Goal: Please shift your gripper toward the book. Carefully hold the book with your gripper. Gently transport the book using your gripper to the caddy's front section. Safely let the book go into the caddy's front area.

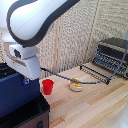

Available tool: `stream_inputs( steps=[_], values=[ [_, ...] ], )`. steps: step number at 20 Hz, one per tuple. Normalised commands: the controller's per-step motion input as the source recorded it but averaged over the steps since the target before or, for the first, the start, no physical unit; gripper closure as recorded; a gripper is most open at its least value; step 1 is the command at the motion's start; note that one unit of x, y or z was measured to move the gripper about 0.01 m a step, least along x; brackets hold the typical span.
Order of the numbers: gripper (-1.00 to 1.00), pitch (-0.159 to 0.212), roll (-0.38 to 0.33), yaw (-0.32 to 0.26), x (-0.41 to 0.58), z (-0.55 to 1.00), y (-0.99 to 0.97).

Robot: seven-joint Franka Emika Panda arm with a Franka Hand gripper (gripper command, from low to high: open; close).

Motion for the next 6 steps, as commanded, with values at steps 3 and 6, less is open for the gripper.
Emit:
stream_inputs(
  steps=[3, 6],
  values=[
    [-1.0, 0.023, 0.026, -0.006, 0.187, 0.0, -0.13],
    [-1.0, 0.073, 0.06, 0.014, 0.145, 0.13, -0.25]
  ],
)
